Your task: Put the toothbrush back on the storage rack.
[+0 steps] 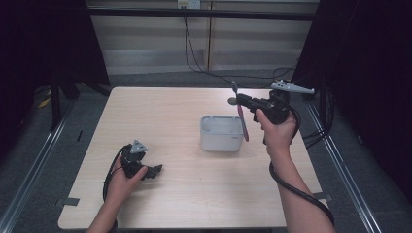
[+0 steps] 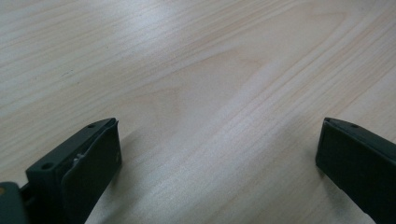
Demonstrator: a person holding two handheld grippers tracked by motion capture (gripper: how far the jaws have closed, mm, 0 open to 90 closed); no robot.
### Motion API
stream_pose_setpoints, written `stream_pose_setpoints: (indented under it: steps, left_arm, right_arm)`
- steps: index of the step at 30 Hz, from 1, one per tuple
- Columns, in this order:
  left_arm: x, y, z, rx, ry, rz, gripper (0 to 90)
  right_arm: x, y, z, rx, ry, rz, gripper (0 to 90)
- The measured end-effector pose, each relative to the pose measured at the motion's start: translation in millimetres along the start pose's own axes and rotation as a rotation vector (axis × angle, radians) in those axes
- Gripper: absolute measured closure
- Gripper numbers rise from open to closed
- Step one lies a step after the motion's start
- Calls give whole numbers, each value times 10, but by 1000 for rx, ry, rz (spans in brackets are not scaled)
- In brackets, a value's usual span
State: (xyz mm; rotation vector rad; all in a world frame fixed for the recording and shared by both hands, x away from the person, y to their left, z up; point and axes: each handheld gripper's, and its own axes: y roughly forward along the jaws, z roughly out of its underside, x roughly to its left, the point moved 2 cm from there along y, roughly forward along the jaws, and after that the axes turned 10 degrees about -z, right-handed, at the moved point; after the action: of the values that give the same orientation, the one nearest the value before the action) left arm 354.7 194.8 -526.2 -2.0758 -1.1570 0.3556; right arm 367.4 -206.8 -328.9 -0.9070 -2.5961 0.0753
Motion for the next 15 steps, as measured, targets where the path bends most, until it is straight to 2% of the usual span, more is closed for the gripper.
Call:
stream_pose_setpoints:
  steps: [15]
  left_arm:
    - [1,0,0,-1,-2,-1,0]
  right_arm:
    - [-25,104,-55,-45,-11,14,849]
